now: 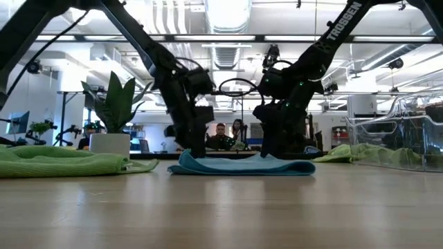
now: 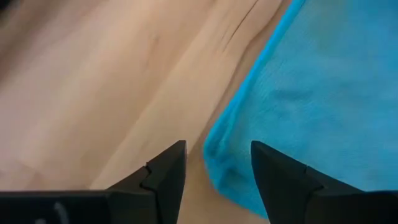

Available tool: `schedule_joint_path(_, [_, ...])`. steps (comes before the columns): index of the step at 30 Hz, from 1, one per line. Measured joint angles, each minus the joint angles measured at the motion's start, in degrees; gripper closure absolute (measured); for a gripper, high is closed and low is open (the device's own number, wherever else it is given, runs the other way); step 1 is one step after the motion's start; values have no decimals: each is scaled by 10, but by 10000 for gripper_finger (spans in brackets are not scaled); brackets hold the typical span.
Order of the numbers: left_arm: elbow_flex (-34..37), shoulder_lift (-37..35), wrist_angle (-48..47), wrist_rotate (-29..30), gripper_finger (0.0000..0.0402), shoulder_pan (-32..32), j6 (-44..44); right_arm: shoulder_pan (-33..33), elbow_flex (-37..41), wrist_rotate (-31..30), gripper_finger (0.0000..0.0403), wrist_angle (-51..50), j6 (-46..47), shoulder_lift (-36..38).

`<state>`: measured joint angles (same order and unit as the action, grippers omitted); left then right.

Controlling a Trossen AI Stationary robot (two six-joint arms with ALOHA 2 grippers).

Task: Fold microfiber towels
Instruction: Fold the blue microfiber cloth

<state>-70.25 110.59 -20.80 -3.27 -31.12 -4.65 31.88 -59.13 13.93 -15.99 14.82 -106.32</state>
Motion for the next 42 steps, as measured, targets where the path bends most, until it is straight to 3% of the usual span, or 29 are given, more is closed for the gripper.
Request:
schedule_joint_path(7, [-3,17,13,-13,243,0,16,0,-1,-2,226,10,0,0])
schedule_joint_path(11, [-2,18,13,1,318,4,40,0,-3,-10,245,47,5,0])
schedule_joint_path(14, [-2,19,13,6,386,7,48,-1,-3,-10,289,59,10,0])
schedule_joint_path(18, [-2,8,5,12,398,9,53,-3,-2,-11,370,60,-3,0])
schedule_joint_path(20, [-3,-6,-2,13,400,10,62,-3,-4,-30,386,61,-16,0])
schedule_joint_path(29, [-3,-114,3,52,401,10,110,-12,-16,-135,394,74,-150,53])
schedule_joint_path(37, [74,-201,33,49,401,60,110,-82,103,-170,394,185,-224,156])
schedule_joint_path(42, [121,-206,63,47,401,113,91,-130,166,-175,394,216,-235,194])
